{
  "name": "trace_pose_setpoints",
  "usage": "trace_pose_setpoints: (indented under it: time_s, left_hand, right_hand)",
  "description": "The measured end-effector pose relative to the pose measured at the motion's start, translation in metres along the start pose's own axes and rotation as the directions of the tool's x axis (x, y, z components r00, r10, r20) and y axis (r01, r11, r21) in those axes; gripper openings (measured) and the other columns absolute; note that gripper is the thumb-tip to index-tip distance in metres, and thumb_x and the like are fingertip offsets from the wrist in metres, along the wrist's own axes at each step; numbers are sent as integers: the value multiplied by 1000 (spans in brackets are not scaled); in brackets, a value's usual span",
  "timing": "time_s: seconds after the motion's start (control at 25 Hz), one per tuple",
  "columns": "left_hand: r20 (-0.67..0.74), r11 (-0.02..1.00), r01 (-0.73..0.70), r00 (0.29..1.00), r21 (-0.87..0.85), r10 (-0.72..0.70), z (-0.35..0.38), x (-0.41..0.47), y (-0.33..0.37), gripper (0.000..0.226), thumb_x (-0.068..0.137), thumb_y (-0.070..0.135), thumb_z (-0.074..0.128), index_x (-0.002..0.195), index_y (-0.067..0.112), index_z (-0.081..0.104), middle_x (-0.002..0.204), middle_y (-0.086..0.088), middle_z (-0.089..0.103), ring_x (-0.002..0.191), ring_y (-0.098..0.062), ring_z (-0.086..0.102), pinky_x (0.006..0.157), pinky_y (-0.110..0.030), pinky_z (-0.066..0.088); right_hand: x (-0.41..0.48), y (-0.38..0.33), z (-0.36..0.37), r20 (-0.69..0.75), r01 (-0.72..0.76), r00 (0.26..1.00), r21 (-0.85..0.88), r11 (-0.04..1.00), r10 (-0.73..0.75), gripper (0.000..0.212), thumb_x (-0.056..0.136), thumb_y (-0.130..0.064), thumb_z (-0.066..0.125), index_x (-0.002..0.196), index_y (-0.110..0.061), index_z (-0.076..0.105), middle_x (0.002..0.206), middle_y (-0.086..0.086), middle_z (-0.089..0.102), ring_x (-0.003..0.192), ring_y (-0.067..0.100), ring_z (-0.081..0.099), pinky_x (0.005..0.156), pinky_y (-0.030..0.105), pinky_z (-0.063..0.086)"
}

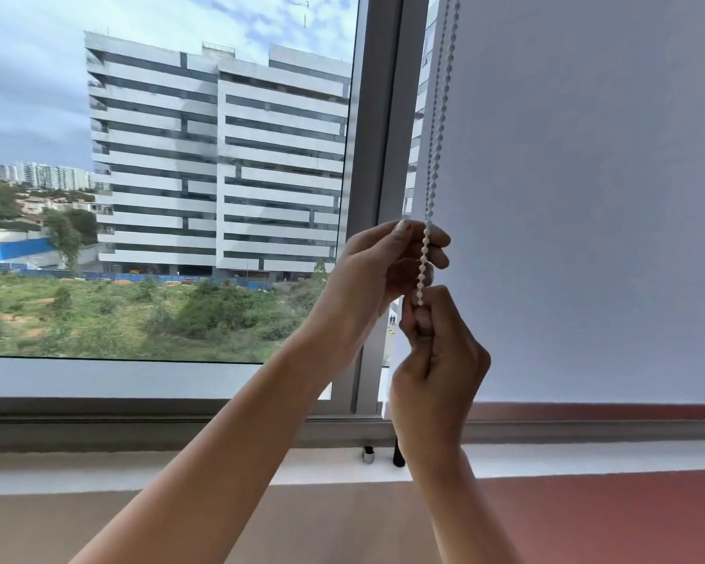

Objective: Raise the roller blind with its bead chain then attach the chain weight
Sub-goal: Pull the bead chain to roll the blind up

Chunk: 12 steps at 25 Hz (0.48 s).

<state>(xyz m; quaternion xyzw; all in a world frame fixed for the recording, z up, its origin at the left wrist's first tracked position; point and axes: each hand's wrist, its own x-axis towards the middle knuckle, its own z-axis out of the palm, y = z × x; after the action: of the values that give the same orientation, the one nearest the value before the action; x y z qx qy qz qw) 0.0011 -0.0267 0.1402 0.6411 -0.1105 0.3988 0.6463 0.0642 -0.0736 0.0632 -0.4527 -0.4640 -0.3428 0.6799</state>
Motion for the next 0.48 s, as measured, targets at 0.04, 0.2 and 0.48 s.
trace_pose_setpoints:
  time_s: [0.04,0.2,0.48]
  left_hand:
    - [16,1000,18,1000,-16,-17,4,0,6,35,101,13,32,85,4,63,69,-4,61,60,-14,51,59,-20,44]
    - [113,992,48,993,-113,-35,13,0,25,37,101,16,28,86,6,60,66,-2,60,54,-12,52,57,-24,44]
    - [90,995,57,995,-88,-49,28,-11,29,43,102,38,27,66,18,40,51,10,23,42,-6,12,36,-16,13]
  right_hand:
    - [-1,-1,-1,-7,-7,1000,-15,1000,6,27,84,-4,34,85,1,61,70,-15,44,60,-10,45,60,4,39]
    - [-22,-6,-8,14,10,1000,-30,999,-10,23,83,-4,34,80,-14,55,68,-14,47,61,-6,48,60,6,47]
    - [-39,-9,-23,131,-39,991,17,999,37,22,87,-5,32,78,-20,45,69,-29,37,60,-8,46,61,1,39]
